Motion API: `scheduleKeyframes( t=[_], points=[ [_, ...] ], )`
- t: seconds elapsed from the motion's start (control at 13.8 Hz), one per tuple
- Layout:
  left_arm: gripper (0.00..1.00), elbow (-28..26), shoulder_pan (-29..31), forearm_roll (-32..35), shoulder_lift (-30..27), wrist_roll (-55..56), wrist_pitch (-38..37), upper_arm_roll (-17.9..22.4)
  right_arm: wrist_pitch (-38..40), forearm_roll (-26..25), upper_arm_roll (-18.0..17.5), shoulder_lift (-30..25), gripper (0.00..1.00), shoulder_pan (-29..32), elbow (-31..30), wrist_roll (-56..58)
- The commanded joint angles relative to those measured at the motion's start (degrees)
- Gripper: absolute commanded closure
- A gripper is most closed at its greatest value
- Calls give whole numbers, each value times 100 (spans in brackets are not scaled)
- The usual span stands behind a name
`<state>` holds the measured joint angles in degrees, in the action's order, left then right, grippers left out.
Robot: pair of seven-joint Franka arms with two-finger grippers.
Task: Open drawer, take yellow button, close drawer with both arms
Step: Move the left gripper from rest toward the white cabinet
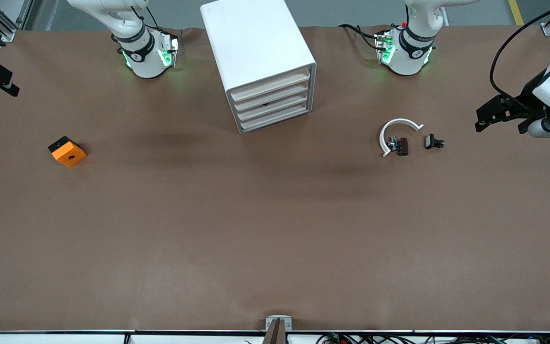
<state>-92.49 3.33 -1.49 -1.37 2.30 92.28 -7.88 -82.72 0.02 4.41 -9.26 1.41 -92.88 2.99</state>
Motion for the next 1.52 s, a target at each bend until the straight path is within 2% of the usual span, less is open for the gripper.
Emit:
scheduleKeyframes(
  t=[0.0,0.51,0.79,1.16,1.45],
  points=[
    [0,64,36,52,-4,-27,-79,-74,-7,-63,34,-138,0,-53,-72,17],
    [0,3,63,26,57,51,-209,-65,-7,-63,60,-120,0,-18,-81,26],
    [0,-85,-17,25,417,78,-167,-179,2,-63,60,-120,0,-18,-81,26],
    [0,-708,-17,17,523,709,360,-679,-16,-54,60,-120,0,-36,-72,17],
    [0,-1192,-8,17,515,1719,704,-1119,-7,-63,51,-129,0,-27,-81,17]
  ],
)
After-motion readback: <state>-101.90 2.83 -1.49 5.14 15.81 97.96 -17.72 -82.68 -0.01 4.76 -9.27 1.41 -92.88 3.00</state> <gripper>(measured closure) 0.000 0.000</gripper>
